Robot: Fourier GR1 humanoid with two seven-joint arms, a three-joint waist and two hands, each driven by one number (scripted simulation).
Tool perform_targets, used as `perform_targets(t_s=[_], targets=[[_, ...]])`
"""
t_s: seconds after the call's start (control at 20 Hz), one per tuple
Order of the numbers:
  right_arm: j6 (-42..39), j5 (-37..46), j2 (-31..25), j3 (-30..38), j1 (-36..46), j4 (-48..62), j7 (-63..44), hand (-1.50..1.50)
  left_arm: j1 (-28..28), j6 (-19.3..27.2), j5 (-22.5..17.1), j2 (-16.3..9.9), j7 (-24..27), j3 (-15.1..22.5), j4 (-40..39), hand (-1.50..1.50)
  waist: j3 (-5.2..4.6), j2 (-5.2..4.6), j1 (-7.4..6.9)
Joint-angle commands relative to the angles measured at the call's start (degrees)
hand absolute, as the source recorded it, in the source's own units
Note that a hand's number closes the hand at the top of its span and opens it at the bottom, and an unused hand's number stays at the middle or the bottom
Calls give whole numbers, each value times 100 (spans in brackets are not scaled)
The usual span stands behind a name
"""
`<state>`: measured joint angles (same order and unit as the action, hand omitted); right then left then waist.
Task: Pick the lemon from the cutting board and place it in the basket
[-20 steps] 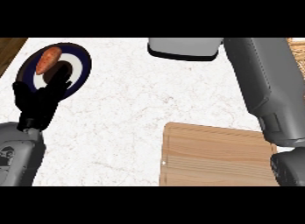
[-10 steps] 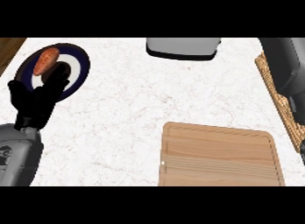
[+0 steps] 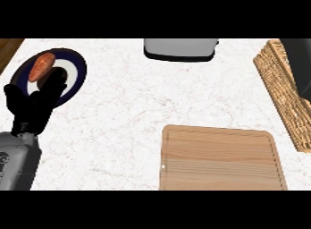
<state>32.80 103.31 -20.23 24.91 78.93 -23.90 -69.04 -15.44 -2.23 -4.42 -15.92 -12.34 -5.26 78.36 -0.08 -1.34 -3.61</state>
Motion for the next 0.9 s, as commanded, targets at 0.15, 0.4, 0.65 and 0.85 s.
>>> perform_targets(t_s=[0.15,0.4,0.65,0.85], targets=[[496,115,-111,294,-406,138,-833,150,23,-76,-98,-137,-80,-168,24,0,10,34,99],[1070,-28,-87,616,-787,-12,-579,150,226,44,-50,119,-118,4,292,0,15,49,107],[1221,513,-372,671,-1078,-392,-1099,150,144,-67,-80,-125,-122,-172,137,0,2,56,184],[1515,326,-120,1074,-1520,-541,-899,-150,125,18,10,-19,-265,-48,190,0,14,80,223]])
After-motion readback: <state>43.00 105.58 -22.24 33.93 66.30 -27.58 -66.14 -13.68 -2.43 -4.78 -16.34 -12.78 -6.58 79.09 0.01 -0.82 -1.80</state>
